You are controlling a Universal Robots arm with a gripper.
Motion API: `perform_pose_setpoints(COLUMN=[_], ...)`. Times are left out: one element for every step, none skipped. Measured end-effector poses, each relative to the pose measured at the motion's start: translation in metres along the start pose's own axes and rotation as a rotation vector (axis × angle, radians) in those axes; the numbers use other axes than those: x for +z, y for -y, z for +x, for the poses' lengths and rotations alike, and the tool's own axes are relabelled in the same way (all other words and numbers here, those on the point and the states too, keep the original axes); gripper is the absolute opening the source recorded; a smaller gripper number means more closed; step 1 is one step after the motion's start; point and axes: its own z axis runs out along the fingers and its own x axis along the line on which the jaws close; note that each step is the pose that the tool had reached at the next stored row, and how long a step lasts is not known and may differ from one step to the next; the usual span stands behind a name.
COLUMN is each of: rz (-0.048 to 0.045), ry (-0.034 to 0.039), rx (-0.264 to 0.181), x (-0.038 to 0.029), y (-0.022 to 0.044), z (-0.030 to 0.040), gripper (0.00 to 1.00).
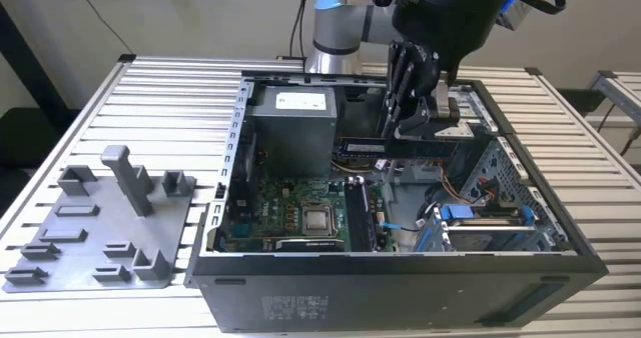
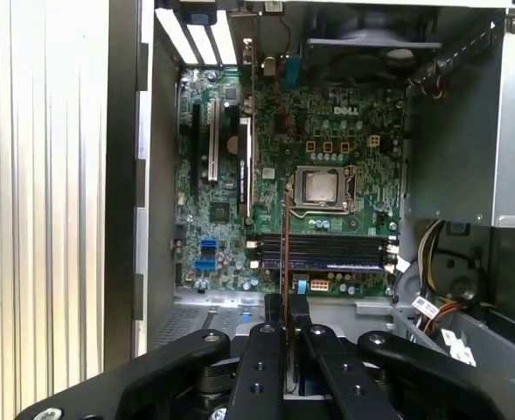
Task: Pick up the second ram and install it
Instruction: 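Pick up the second ram and move it above second insertion slot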
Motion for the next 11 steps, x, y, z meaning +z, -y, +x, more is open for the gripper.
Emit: perform_pose_setpoints(rz=[0.0, 0.0, -0.0001, 0.0, 0.0, 0.0, -0.0001, 0.0, 0.0, 0.0, 0.0], ry=[-0.0001, -0.0001, -0.0001, -0.0001, -0.0001, 0.0, 0.0, -0.0001, 0.0, 0.0, 0.0], rx=[0.0, 0.0, 0.0, 0.0, 0.0, 0.0, 0.0, 0.0, 0.0, 0.0, 0.0], x=[0.0, 0.0, 0.0, 0.0, 0.0, 0.0, 0.0, 0.0, 0.0, 0.0, 0.0], y=[0.0, 0.0, 0.0, 0.0001, 0.0001, 0.0001, 0.0002, 0.0002, 0.0002, 0.0002, 0.0002], z=[0.0, 0.0001, 0.0001, 0.0001, 0.0001, 0.0001, 0.0001, 0.0001, 0.0001, 0.0001, 0.0], gripper=[0.14, 0.14, 0.14, 0.14, 0.14, 0.14, 0.14, 0.14, 0.14, 0.14, 0.14])
